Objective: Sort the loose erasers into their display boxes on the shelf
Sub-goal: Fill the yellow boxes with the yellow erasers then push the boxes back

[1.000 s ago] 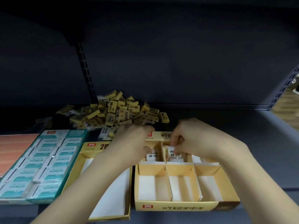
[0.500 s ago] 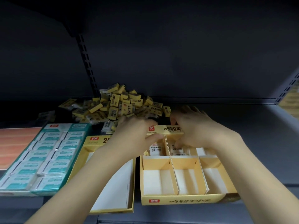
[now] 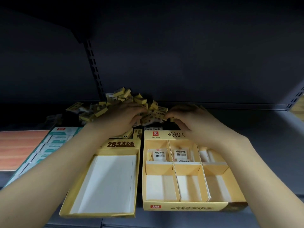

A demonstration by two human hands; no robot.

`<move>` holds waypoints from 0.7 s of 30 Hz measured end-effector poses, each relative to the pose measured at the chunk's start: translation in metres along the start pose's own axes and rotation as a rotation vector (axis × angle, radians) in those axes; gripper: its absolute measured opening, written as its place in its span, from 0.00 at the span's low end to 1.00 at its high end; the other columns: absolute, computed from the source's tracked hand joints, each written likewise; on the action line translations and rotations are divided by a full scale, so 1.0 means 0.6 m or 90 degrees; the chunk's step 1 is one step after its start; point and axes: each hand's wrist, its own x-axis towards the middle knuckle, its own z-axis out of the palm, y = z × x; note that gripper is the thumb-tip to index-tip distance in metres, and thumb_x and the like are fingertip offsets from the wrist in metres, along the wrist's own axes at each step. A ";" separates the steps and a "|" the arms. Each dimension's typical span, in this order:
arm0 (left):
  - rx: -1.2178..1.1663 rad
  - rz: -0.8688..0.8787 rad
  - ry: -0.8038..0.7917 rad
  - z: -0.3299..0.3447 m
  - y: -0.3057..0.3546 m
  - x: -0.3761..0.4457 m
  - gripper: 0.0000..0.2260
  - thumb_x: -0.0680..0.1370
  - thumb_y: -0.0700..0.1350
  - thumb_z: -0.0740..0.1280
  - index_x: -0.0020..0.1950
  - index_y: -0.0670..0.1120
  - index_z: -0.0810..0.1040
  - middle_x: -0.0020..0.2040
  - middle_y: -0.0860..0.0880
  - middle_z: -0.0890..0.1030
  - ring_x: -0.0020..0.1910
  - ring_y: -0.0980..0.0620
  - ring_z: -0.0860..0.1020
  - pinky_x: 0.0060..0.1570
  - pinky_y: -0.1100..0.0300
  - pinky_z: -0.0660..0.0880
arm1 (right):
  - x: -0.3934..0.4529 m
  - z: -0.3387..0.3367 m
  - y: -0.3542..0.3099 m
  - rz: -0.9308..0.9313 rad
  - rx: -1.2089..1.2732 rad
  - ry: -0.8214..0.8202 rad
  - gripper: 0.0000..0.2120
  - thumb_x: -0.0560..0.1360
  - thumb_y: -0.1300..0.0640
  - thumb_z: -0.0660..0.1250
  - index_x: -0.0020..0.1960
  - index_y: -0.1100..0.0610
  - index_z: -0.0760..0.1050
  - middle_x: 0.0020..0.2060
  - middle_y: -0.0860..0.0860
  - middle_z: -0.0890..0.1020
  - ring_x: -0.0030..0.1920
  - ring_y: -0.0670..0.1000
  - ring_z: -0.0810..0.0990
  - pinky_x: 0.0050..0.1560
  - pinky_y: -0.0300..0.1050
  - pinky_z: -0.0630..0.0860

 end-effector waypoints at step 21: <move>-0.049 -0.058 -0.043 0.023 0.024 0.043 0.22 0.80 0.41 0.59 0.73 0.50 0.61 0.59 0.45 0.76 0.47 0.51 0.73 0.36 0.61 0.65 | 0.045 0.006 0.091 -0.204 -0.187 0.016 0.13 0.75 0.60 0.66 0.59 0.56 0.78 0.54 0.52 0.81 0.58 0.55 0.77 0.54 0.53 0.73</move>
